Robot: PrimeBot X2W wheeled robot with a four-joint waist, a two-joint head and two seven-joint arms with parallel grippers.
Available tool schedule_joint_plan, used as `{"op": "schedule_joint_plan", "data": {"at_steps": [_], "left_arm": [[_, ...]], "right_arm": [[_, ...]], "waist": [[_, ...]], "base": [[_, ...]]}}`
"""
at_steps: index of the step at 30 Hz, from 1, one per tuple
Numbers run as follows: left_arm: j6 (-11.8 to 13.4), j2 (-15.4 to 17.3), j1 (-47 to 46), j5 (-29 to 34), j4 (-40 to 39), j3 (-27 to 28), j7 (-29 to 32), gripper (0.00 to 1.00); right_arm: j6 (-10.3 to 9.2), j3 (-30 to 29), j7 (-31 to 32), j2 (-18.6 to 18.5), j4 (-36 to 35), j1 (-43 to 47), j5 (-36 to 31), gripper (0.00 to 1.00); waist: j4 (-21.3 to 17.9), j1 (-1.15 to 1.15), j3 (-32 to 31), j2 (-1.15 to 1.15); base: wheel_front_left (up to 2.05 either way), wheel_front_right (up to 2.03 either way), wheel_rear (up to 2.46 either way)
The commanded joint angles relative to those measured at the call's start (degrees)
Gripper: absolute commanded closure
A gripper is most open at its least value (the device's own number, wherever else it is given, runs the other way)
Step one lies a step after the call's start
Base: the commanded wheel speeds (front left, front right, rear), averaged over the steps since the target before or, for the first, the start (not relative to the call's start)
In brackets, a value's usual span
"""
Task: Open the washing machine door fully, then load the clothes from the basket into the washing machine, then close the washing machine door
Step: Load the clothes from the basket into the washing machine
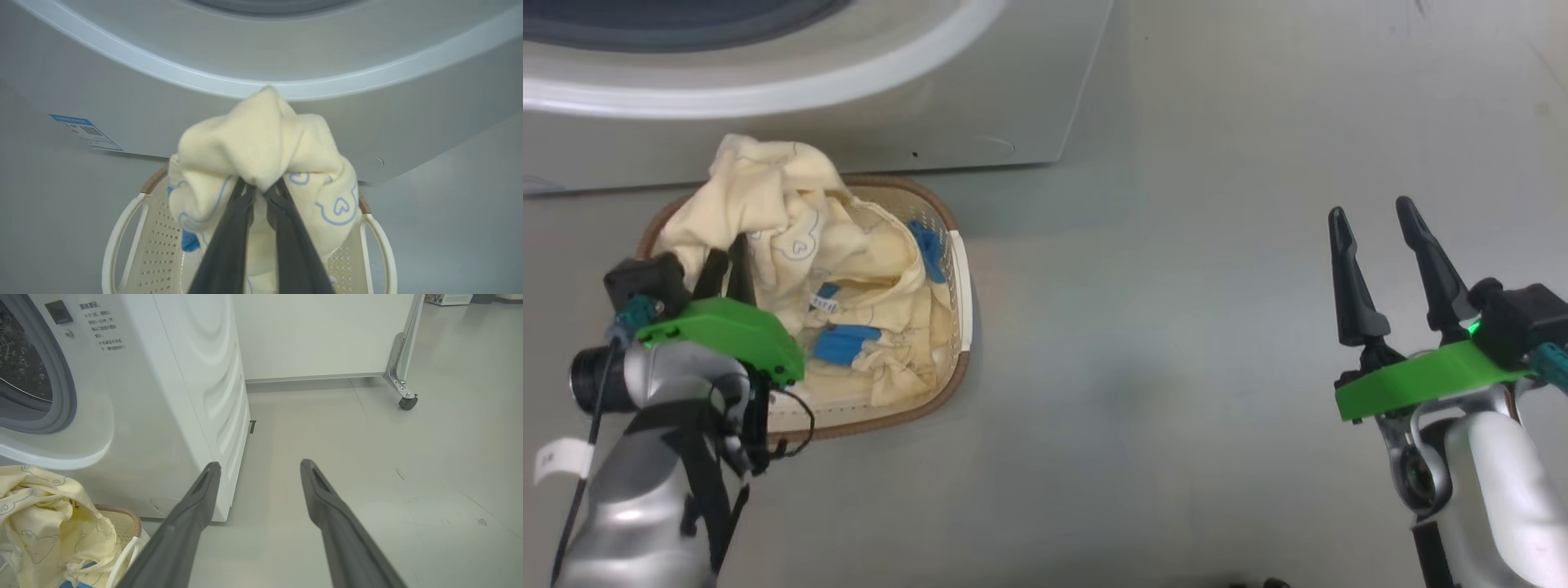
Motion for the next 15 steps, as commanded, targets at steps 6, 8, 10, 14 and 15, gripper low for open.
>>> {"op": "schedule_joint_plan", "data": {"at_steps": [6,8,10,14,15], "left_arm": [[2.0,1.9,8.3,6.6,-12.9,7.9,-0.8,1.00],[2.2,1.5,11.2,8.4,-16.8,9.9,-0.8,1.00],[2.1,1.3,13.9,10.2,-20.2,11.6,-0.8,1.00],[2.0,0.9,19.5,12.9,-25.2,14.2,-0.8,1.00],[2.1,0.8,20.8,13.5,-26.2,14.7,-0.8,1.00]], "right_arm": [[0.02,0.0,-0.5,-0.5,-0.7,3.4,-1.2,0.00],[0.02,-0.2,-0.5,-0.5,-0.5,4.2,-1.4,0.00],[0.02,-0.2,-0.5,-0.5,-0.2,5.0,-1.4,0.00],[0.02,0.2,-0.5,-0.5,0.6,6.8,-1.6,0.00],[0.02,0.2,-0.5,-0.5,0.8,7.3,-1.7,0.00]], "waist": [[2.5,0.01,-8.3,0.00],[2.9,0.01,-10.2,0.00],[3.2,0.01,-12.2,0.00],[3.6,0.01,-16.3,0.00],[3.7,0.01,-17.3,0.00]], "base": [[0.00,0.00,0.00],[0.00,0.00,0.00],[0.00,0.00,0.00],[0.00,0.00,0.00],[0.00,0.00,0.00]]}}
